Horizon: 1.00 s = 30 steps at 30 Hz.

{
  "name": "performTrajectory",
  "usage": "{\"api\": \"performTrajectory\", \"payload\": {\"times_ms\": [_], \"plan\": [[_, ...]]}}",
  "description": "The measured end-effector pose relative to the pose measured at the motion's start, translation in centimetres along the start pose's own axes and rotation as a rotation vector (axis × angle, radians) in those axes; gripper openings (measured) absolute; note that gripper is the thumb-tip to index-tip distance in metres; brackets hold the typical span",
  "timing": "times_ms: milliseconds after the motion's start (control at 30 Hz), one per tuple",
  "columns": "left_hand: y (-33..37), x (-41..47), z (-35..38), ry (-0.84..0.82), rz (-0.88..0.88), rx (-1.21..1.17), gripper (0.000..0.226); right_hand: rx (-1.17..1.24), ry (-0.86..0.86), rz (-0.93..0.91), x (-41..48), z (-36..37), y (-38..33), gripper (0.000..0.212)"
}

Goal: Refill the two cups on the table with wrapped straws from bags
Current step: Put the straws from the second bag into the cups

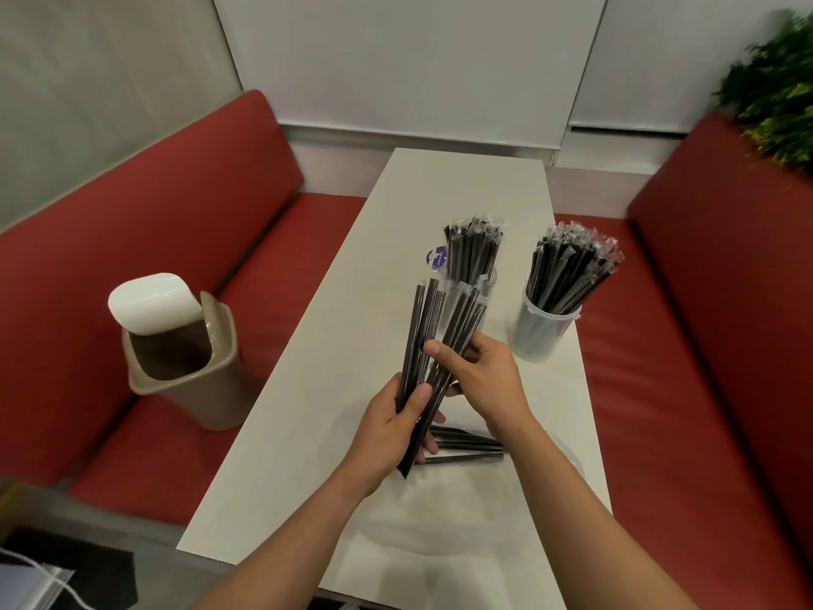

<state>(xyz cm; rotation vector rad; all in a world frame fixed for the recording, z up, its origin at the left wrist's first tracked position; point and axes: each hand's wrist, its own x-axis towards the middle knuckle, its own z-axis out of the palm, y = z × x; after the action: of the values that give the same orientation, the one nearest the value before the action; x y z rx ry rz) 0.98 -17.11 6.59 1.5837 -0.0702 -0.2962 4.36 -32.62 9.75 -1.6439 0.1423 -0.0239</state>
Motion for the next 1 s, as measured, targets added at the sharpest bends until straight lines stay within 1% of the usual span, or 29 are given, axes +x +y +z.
{"api": "performTrajectory", "payload": {"times_ms": [67, 200, 233, 367, 533, 600, 667, 700, 767, 800, 833, 900, 967, 1000], "plan": [[0.0, 0.2, -0.1, 0.005, -0.003, 0.003, 0.026, 0.002, -0.017, 0.009, 0.1, -0.3, 0.0, 0.027], [0.0, 0.4, -0.4, 0.009, -0.002, -0.004, 0.022, 0.004, -0.18, 0.078, 0.4, -1.5, -0.2, 0.017], [0.0, 0.5, -0.3, 0.002, -0.005, -0.009, 0.022, -0.009, -0.187, 0.097, 0.5, -1.7, -0.2, 0.016], [-0.2, 0.8, 0.2, -0.032, -0.021, 0.009, 0.023, -0.05, -0.125, 0.153, 0.8, -2.1, 0.1, 0.013], [0.2, 2.3, -0.1, -0.085, -0.026, -0.02, 0.024, -0.033, -0.167, 0.199, 1.6, -2.8, -0.9, 0.015], [0.3, 3.2, -0.3, -0.06, 0.007, 0.021, 0.026, -0.053, -0.158, 0.198, 2.4, -2.9, -1.6, 0.016], [0.1, 4.3, -0.5, 0.055, 0.007, 0.039, 0.029, -0.099, -0.095, 0.163, 3.1, -3.1, -2.8, 0.017], [0.0, 5.0, -0.7, 0.123, -0.014, -0.012, 0.031, -0.132, -0.044, 0.128, 3.6, -3.4, -3.4, 0.016], [0.0, 6.4, -1.6, 0.225, -0.032, -0.096, 0.033, -0.235, 0.096, 0.015, 5.1, -4.5, -4.9, 0.016], [0.1, 7.0, -2.2, 0.264, -0.021, -0.086, 0.032, -0.28, 0.189, -0.07, 5.9, -5.0, -5.7, 0.019], [0.3, 7.4, -2.8, 0.288, -0.006, -0.063, 0.031, -0.297, 0.297, -0.157, 6.7, -5.5, -6.6, 0.023], [0.9, 7.9, -3.9, 0.312, 0.018, -0.004, 0.029, -0.249, 0.497, -0.331, 7.9, -6.2, -8.4, 0.02], [1.3, 8.1, -4.5, 0.285, 0.028, 0.045, 0.029, -0.225, 0.618, -0.449, 8.6, -6.1, -9.7, 0.017], [1.3, 8.2, -4.6, 0.261, 0.028, 0.057, 0.03, -0.245, 0.637, -0.47, 9.1, -5.8, -9.7, 0.019]]}}
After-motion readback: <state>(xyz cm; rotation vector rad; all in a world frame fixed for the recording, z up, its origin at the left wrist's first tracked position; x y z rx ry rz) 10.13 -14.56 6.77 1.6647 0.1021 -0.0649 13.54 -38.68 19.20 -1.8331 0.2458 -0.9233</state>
